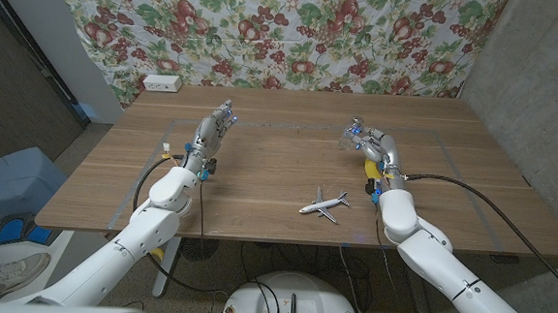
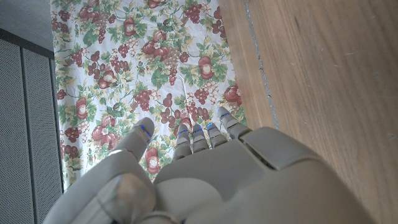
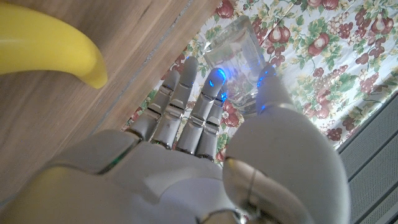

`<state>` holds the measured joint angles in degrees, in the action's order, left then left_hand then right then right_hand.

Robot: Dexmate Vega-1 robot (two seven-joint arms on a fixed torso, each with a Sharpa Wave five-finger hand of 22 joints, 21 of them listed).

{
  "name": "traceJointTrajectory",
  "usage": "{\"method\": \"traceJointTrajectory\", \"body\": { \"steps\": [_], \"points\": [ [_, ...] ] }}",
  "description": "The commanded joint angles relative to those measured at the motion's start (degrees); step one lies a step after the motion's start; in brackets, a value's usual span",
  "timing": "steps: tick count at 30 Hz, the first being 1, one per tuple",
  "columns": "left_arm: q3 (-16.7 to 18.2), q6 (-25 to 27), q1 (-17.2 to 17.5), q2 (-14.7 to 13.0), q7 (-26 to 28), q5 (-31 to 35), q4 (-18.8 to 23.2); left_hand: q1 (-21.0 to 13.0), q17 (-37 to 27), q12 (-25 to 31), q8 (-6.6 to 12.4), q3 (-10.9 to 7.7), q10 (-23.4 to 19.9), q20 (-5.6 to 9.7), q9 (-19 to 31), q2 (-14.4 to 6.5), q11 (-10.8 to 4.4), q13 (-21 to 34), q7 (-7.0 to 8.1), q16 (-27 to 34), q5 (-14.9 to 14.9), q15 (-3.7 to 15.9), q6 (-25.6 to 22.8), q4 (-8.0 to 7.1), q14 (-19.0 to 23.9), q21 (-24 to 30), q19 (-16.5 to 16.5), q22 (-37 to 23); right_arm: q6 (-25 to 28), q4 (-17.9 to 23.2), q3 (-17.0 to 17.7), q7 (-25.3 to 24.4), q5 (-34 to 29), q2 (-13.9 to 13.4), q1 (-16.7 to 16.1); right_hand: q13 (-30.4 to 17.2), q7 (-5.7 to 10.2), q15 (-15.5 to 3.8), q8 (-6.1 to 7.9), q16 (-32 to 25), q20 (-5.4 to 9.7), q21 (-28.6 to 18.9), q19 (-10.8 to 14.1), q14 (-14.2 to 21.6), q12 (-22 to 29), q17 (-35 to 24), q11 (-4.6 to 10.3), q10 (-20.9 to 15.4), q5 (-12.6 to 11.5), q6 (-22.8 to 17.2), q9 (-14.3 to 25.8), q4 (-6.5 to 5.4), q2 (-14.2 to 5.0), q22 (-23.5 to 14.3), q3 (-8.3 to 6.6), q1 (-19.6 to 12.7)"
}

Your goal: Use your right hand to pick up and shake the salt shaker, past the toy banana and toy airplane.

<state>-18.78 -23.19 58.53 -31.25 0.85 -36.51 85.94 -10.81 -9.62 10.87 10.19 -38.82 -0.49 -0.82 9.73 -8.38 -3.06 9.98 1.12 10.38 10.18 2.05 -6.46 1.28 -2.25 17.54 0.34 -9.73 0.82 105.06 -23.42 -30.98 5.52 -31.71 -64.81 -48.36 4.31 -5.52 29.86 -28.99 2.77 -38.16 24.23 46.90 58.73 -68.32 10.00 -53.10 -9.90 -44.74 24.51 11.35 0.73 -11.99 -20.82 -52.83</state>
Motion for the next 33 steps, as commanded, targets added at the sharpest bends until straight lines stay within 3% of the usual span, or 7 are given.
{"method": "traceJointTrajectory", "body": {
  "steps": [1,14,33],
  "points": [
    [0.02,0.12,-0.50,0.09,-0.55,-0.37,-0.83,0.22,-0.16,0.05,0.18,-0.13,-0.27,-0.02,0.25,-2.12,-0.17,0.09,-0.06,0.00,0.23,0.56,-0.50,0.36,0.32,-0.34,0.49,-0.32,4.68,1.92,-0.84,3.16,1.44,-2.43,1.21,-0.12,-3.53,-7.19,0.90,0.21,0.00,-0.45,-0.11,0.58,0.47,-0.12,-0.29,-0.04,-0.40,-14.61,1.31,-2.14,-6.03,-0.01,-1.93,-6.20],
    [-0.25,0.01,-1.89,0.59,-1.87,-0.91,-2.80,0.25,-0.16,0.06,0.20,-0.16,-0.30,0.01,0.26,-2.11,-0.14,0.09,-0.11,-0.02,0.24,0.54,-0.57,0.32,0.29,-0.59,0.58,-0.32,3.62,0.39,-1.46,0.26,1.02,-0.88,1.88,0.08,-3.71,-7.24,0.94,0.41,-0.05,-0.80,-0.30,0.66,0.56,-0.20,-0.54,-0.27,-0.40,-14.47,1.55,-2.13,-6.05,0.05,-1.93,-6.28],
    [-0.39,-0.07,-2.90,0.86,-2.69,-1.17,-4.16,0.25,-0.14,0.05,0.19,-0.17,-0.27,-0.02,0.26,-2.12,-0.08,0.09,-0.11,-0.02,0.24,0.57,-0.58,0.33,0.29,-0.87,0.71,-0.33,-9.93,-9.25,-0.52,-15.33,-3.55,10.09,1.21,-0.10,-3.64,-7.21,0.88,0.52,0.13,-1.22,-0.56,0.83,0.67,-0.32,-0.12,0.02,-0.40,-14.39,1.62,-2.17,-6.08,0.11,-1.85,-6.31]
  ]
}}
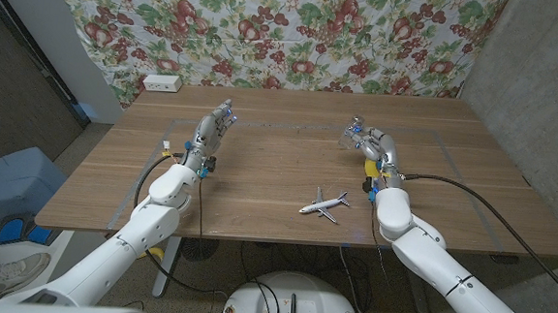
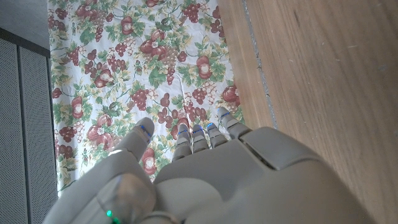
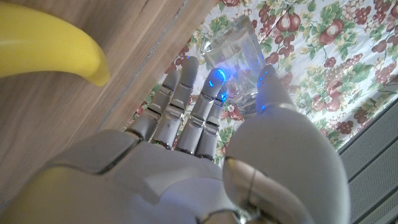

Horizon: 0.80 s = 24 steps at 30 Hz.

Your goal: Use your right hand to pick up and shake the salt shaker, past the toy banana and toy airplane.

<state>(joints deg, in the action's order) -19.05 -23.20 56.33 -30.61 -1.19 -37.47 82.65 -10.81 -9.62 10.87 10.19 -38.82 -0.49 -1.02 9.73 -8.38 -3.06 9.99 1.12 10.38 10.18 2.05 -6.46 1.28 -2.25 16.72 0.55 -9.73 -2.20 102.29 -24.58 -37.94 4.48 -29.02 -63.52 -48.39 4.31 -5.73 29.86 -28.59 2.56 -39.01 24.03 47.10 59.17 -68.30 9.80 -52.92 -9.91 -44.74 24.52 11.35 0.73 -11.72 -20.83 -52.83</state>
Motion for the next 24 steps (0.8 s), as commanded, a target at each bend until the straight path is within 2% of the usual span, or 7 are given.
{"method": "traceJointTrajectory", "body": {
  "steps": [1,5,17,22,24],
  "points": [
    [-0.11,-0.07,-0.74,0.25,-0.68,-0.26,-0.93,0.26,-0.15,0.05,0.19,-0.17,-0.28,0.17,0.25,-2.14,-0.09,0.09,-0.12,-0.02,0.24,0.55,-0.57,0.31,0.30,-0.07,0.51,-0.33,-7.29,-6.83,0.77,-8.98,-2.60,7.92,-0.04,0.00,-3.70,-6.97,0.91,0.14,0.34,-0.39,-0.39,0.61,0.25,-0.33,0.08,-0.31,-0.39,-14.49,1.61,-2.19,-6.08,-0.16,-1.84,-6.28],
    [-0.14,-0.02,-0.94,0.28,-0.77,-0.27,-1.14,0.26,-0.15,0.06,0.19,-0.19,-0.30,0.20,0.25,-2.15,-0.10,0.09,-0.11,-0.01,0.25,0.56,-0.57,0.31,0.32,-0.15,0.54,-0.34,-8.18,-7.65,1.10,-10.20,-2.79,9.13,0.05,-0.13,-3.82,-7.00,0.88,0.14,0.32,-0.49,-0.44,0.65,0.30,-0.37,0.19,-0.17,-0.41,-14.44,1.61,-2.17,-6.07,-0.15,-1.82,-6.30],
    [-0.20,0.01,-1.39,0.37,-1.11,-0.38,-1.64,0.27,-0.14,0.06,0.18,-0.19,-0.29,0.19,0.25,-2.14,-0.12,0.09,-0.13,-0.03,0.24,0.54,-0.56,0.30,0.28,-0.34,0.61,-0.34,-8.53,-8.11,1.23,-9.09,-3.01,9.11,0.40,-0.14,-3.92,-7.02,0.87,0.17,0.44,-0.77,-0.48,0.71,0.35,-0.44,0.18,-0.11,-0.47,-14.30,1.75,-2.17,-6.14,-0.13,-1.80,-6.34],
    [-0.28,-0.02,-1.55,0.45,-1.15,-0.31,-1.79,0.26,-0.14,0.07,0.18,-0.20,-0.33,0.21,0.25,-2.16,-0.09,0.09,-0.13,-0.02,0.25,0.52,-0.58,0.30,0.31,-0.40,0.66,-0.34,-7.85,-7.49,1.10,-7.08,-2.98,7.82,0.48,-0.17,-3.87,-7.01,0.84,0.21,0.48,-0.87,-0.53,0.68,0.39,-0.46,0.23,-0.11,-0.48,-14.42,1.65,-2.15,-6.12,-0.12,-1.77,-6.36],
    [-0.30,0.04,-1.61,0.46,-1.26,-0.39,-1.81,0.29,-0.16,0.06,0.18,-0.19,-0.29,0.22,0.25,-2.16,-0.09,0.09,-0.09,0.00,0.24,0.52,-0.56,0.27,0.33,-0.43,0.66,-0.35,-5.76,-6.48,0.83,-6.23,-3.61,6.82,0.49,-0.14,-3.92,-6.97,0.81,0.25,0.59,-0.97,-0.42,0.64,0.38,-0.45,0.22,-0.11,-0.48,-14.39,1.62,-2.16,-6.09,-0.11,-1.75,-6.33]
  ]
}}
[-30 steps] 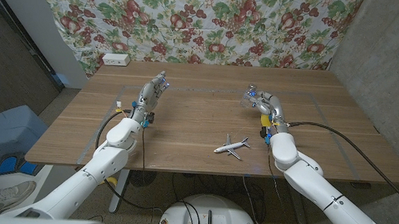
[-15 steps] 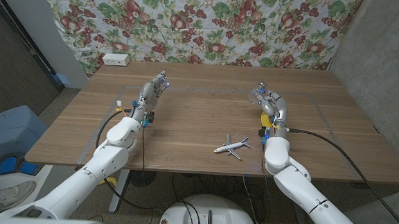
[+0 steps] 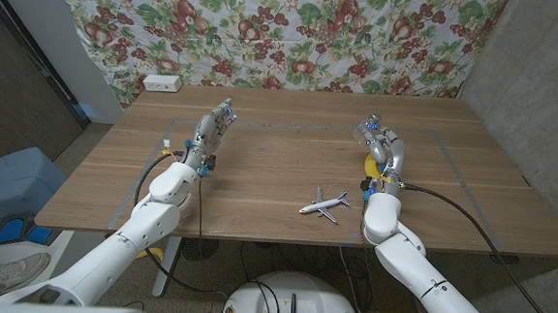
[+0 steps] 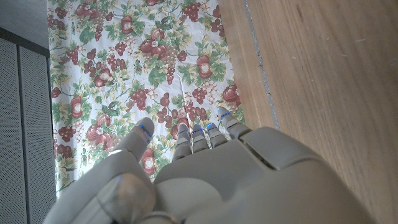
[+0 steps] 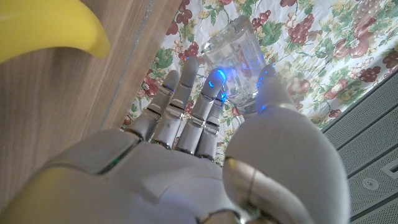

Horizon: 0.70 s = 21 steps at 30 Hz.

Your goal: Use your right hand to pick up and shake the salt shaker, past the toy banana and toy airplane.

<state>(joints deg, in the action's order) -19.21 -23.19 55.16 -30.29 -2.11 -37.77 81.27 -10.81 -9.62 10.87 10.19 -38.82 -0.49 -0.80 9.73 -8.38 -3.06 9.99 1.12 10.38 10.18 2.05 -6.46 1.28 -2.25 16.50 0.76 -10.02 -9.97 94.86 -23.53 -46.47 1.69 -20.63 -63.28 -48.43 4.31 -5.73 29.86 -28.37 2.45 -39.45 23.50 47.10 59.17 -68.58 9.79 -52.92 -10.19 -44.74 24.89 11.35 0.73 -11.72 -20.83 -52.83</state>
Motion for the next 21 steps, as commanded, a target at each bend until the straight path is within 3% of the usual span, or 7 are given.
{"method": "traceJointTrajectory", "body": {
  "steps": [1,17,21],
  "points": [
    [-0.18,0.08,-0.47,0.14,-0.25,0.00,-0.40,0.28,-0.15,0.06,0.18,-0.20,-0.30,0.03,0.25,-2.15,-0.09,0.09,-0.09,0.00,0.24,0.51,-0.57,0.28,0.34,-0.23,0.46,-0.06,2.90,1.15,-0.39,1.93,-1.49,-1.63,0.35,-0.08,-3.91,-6.97,0.81,0.08,0.72,-0.54,0.07,0.60,0.37,-0.15,0.23,-0.09,-0.20,-14.35,1.28,-2.18,-6.12,-0.10,-1.76,-6.32],
    [-0.26,0.32,-0.47,0.15,0.08,0.14,-0.14,0.31,-0.14,0.05,0.18,-0.23,-0.27,0.06,0.25,-2.13,-0.08,0.09,-0.14,-0.02,0.25,0.55,-0.57,0.26,0.33,-0.46,0.60,-0.07,14.40,8.23,-1.20,13.73,2.62,-9.27,0.85,0.17,-3.70,-7.00,0.74,0.31,0.69,-1.02,0.15,0.44,0.28,-0.15,-0.09,-0.01,-0.19,-14.34,1.27,-2.15,-6.08,-0.08,-1.71,-6.37],
    [-0.24,0.33,-0.41,0.24,0.26,0.12,-0.14,0.31,-0.15,0.05,0.18,-0.23,-0.27,0.05,0.25,-2.16,0.05,0.09,-0.17,-0.01,0.25,0.50,-0.58,0.24,0.34,-0.53,0.63,-0.07,17.84,9.69,-1.49,14.81,3.30,-10.31,1.24,0.22,-3.72,-6.97,0.76,0.36,0.66,-1.11,0.15,0.42,0.28,-0.14,-0.22,-0.03,-0.18,-14.40,1.27,-2.17,-6.08,-0.07,-1.69,-6.35]
  ]
}}
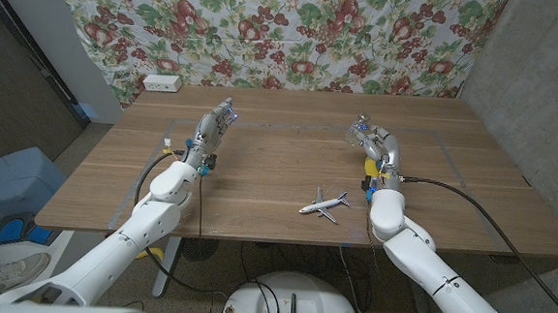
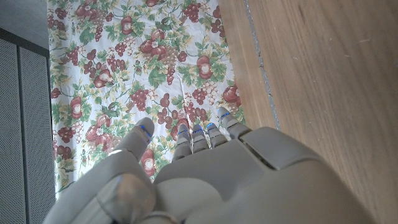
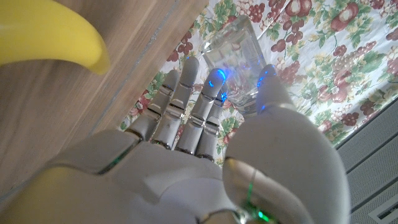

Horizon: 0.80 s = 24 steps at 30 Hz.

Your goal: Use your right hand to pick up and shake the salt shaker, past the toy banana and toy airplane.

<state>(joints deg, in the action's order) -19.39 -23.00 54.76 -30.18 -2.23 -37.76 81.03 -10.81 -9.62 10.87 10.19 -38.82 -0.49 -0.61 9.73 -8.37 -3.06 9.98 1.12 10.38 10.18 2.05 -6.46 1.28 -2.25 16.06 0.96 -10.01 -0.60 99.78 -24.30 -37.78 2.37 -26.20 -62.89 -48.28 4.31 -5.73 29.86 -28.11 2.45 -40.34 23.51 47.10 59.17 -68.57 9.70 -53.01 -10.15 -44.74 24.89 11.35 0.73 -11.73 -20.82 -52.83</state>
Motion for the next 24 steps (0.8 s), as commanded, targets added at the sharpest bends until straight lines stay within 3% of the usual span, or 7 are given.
{"method": "traceJointTrajectory", "body": {
  "steps": [1,13,24],
  "points": [
    [-0.07,0.21,0.00,0.09,0.38,0.12,0.14,0.31,-0.15,0.05,0.17,-0.23,-0.27,-0.13,0.26,-2.16,0.05,0.09,-0.15,-0.02,0.25,0.50,-0.55,0.23,0.33,-0.09,0.45,-0.08,8.93,4.98,-0.75,6.48,2.94,-4.98,0.93,0.06,-3.77,-6.96,0.80,0.13,0.63,-0.25,0.16,0.37,0.29,-0.13,-0.15,0.06,-0.22,-14.48,1.29,-2.17,-6.06,-0.06,-1.69,-6.34],
    [-0.18,0.23,-0.07,0.11,0.54,0.37,0.13,0.33,-0.15,0.05,0.17,-0.26,-0.27,-0.13,0.26,-2.16,-0.07,0.09,-0.15,-0.01,0.25,0.57,-0.55,0.21,0.36,-0.29,0.53,-0.09,11.18,5.72,-1.37,7.32,4.54,-6.36,1.68,0.02,-3.91,-7.02,0.79,0.24,0.47,-0.54,0.11,0.36,0.42,-0.15,-0.28,0.00,-0.22,-14.43,1.37,-2.10,-6.07,-0.04,-1.70,-6.49],
    [-0.39,0.52,-0.31,0.19,0.57,0.47,0.07,0.29,-0.13,0.05,0.18,-0.29,-0.28,-0.15,0.26,-2.20,-0.09,0.09,-0.23,-0.03,0.25,0.56,-0.59,0.23,0.34,-0.48,0.61,-0.10,3.47,2.57,-0.66,2.14,3.90,-3.67,0.32,-0.11,-3.91,-6.99,0.75,0.37,0.52,-0.81,0.05,0.33,0.58,-0.15,-0.15,-0.05,-0.21,-14.43,1.38,-2.12,-6.09,-0.01,-1.69,-6.55]
  ]
}}
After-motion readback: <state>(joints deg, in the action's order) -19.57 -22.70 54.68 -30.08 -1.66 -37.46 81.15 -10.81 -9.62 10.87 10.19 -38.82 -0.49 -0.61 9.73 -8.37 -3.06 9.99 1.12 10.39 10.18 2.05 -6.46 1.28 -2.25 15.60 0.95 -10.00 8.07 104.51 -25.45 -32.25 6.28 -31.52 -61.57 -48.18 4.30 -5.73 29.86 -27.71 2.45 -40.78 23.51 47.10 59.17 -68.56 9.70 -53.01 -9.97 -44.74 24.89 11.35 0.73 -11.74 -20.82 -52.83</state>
